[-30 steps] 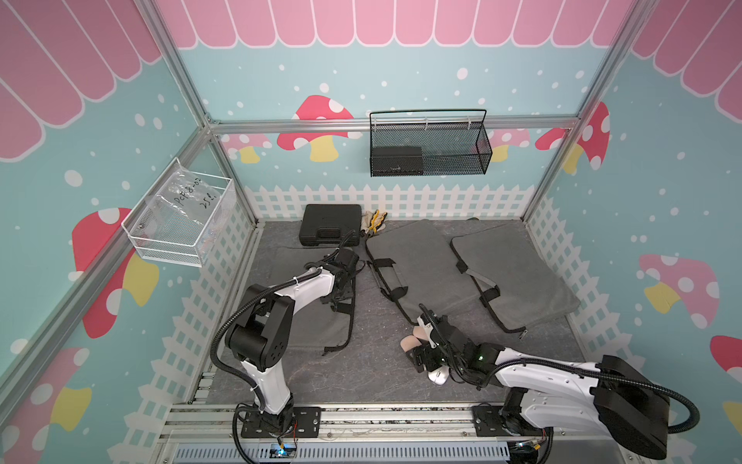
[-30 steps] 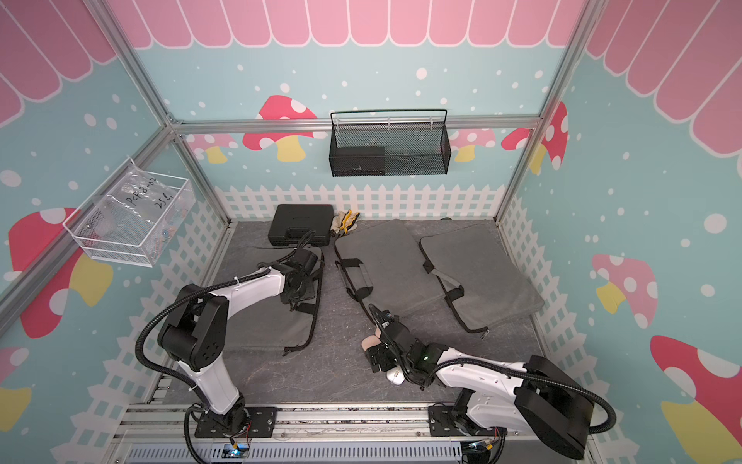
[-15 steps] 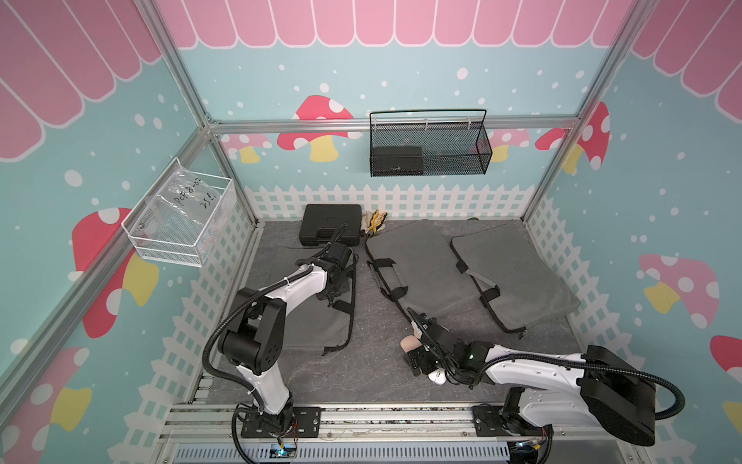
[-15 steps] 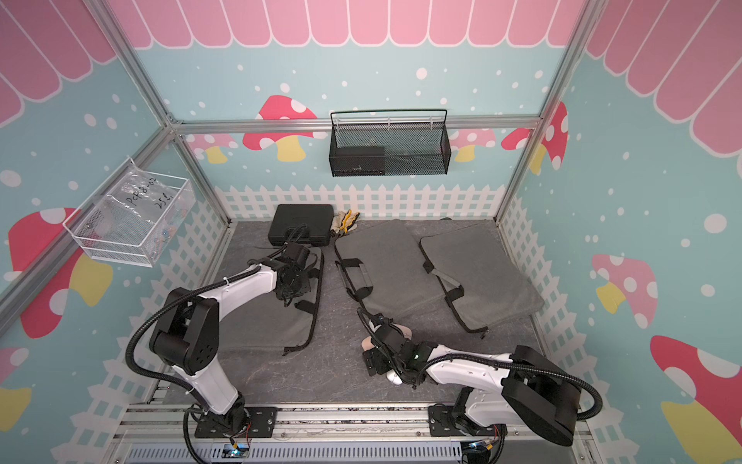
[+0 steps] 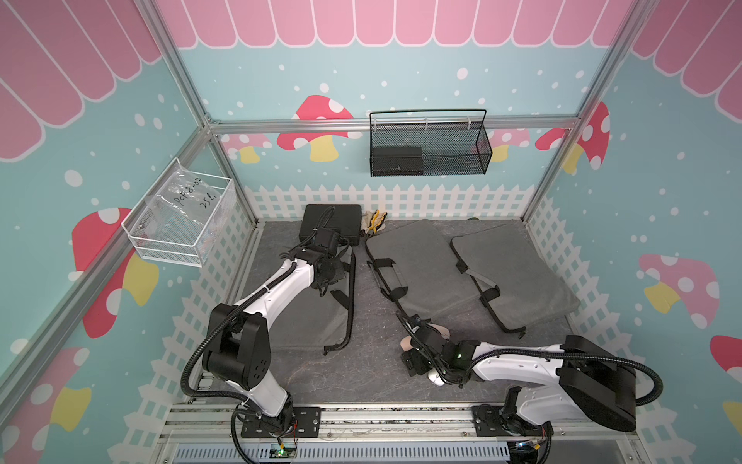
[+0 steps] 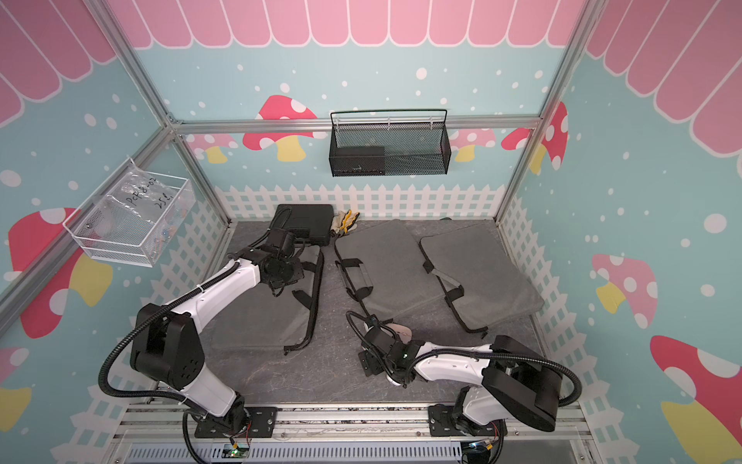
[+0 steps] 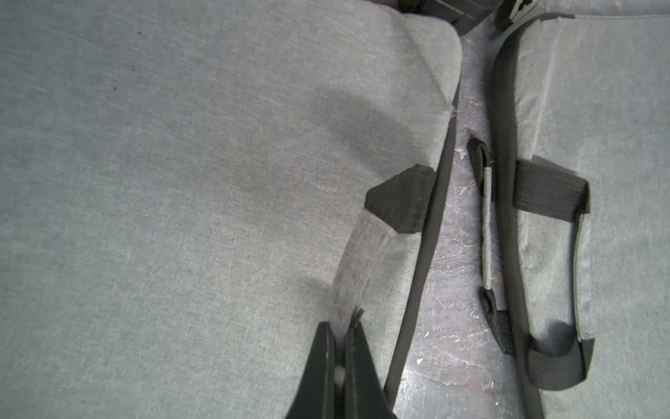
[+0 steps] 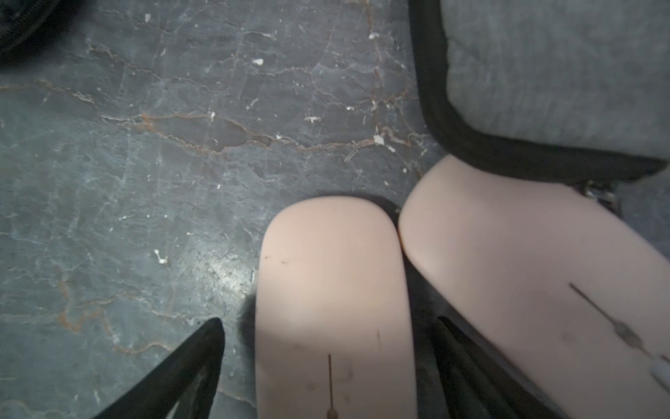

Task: Put the mouse into the laptop bag
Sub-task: Open the zippered laptop bag at the center of the board, then pick up the mouse from the center of the board.

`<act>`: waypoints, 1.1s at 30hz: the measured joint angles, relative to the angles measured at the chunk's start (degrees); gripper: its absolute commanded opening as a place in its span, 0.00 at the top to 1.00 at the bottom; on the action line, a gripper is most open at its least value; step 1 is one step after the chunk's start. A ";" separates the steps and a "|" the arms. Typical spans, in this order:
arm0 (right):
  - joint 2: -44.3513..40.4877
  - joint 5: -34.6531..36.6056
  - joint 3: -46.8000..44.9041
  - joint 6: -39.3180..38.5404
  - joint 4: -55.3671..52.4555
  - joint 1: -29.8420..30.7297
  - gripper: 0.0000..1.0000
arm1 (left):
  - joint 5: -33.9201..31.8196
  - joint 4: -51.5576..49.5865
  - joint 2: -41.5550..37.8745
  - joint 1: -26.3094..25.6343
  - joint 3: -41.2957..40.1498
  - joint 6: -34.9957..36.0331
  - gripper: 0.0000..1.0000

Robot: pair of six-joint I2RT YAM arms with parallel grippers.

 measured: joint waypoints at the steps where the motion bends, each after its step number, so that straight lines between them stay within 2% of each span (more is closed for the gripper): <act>1: 0.85 0.68 0.74 0.15 -0.44 0.33 0.17 | 0.35 -0.35 -0.31 0.15 0.02 0.00 1.00; 7: 4.50 3.06 4.15 0.35 -2.75 1.03 0.29 | 1.40 -1.38 -3.45 0.74 0.31 -0.04 1.00; 16: 4.61 3.41 4.79 0.81 -4.20 1.03 0.45 | 2.75 -1.77 -7.82 1.01 0.31 -0.57 1.00; 25: 4.57 3.04 6.12 0.79 -5.16 1.03 0.50 | 4.94 -1.79 -9.03 1.81 0.31 -0.72 1.00; 33: 5.22 3.52 13.40 0.15 -2.82 1.03 0.57 | 7.02 -1.79 -10.75 2.86 0.31 -0.87 1.00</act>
